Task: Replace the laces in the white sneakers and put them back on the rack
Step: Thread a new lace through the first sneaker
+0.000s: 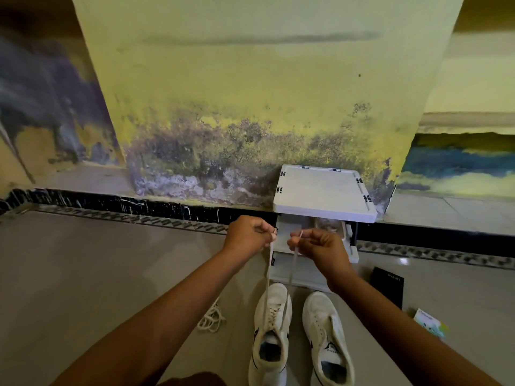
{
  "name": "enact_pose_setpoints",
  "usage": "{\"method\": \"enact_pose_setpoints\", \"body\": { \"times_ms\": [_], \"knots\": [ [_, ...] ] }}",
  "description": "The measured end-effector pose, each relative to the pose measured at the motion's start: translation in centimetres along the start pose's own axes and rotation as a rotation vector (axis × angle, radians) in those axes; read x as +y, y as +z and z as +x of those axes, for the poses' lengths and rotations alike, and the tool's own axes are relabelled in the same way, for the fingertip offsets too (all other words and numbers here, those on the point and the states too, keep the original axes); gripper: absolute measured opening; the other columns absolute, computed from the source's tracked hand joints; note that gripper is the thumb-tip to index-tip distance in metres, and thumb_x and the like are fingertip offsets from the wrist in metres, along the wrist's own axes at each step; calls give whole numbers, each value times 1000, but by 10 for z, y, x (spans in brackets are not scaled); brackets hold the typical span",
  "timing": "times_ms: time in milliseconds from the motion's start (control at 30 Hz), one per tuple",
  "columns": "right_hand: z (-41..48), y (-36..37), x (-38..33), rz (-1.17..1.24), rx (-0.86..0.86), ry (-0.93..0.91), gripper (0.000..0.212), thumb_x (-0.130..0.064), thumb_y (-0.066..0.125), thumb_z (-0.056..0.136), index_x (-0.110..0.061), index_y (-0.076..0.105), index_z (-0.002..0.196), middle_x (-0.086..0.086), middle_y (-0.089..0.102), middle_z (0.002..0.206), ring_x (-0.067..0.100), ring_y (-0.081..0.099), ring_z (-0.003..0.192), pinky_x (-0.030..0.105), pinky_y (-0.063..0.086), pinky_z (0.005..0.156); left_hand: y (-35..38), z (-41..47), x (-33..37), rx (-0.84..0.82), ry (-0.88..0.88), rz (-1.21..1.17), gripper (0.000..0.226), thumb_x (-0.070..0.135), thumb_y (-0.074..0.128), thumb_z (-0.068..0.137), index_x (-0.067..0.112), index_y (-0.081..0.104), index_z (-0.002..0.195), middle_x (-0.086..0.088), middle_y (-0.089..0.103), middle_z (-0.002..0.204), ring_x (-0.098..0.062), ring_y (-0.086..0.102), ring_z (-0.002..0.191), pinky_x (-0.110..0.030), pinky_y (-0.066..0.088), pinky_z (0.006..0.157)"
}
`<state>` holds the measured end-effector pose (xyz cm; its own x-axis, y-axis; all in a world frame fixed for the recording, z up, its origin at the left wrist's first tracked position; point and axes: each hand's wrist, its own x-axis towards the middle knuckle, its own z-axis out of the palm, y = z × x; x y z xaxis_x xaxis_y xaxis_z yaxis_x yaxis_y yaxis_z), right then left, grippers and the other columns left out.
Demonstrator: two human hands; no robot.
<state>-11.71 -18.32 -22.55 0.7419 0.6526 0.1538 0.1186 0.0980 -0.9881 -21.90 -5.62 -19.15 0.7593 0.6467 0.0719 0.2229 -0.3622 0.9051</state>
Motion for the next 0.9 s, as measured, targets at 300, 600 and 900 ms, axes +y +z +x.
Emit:
{"method": "enact_pose_setpoints", "body": {
  "times_ms": [300,600,900],
  "knots": [
    [7,5,-7,-451,-3,-165,14,-6,66,85,-3,73,97,4,67,76,8,60,65,34,56,77,1,-2,0,43,55,10,10,5,70,80,15,69,79,5,64,72,-5,61,70,-16,45,62],
    [6,11,-13,-386,34,-153,30,-1,74,76,-25,59,67,-2,64,63,14,62,60,38,57,71,6,-1,3,69,107,23,7,6,72,79,10,73,85,-1,68,77,-5,60,69,-19,49,66],
    [7,12,-13,-351,35,-168,27,-4,74,77,-26,62,66,1,66,65,15,64,62,37,57,70,8,4,-2,51,96,-8,8,5,71,79,9,72,85,-4,68,79,-14,64,77,-32,54,78]
  ]
}}
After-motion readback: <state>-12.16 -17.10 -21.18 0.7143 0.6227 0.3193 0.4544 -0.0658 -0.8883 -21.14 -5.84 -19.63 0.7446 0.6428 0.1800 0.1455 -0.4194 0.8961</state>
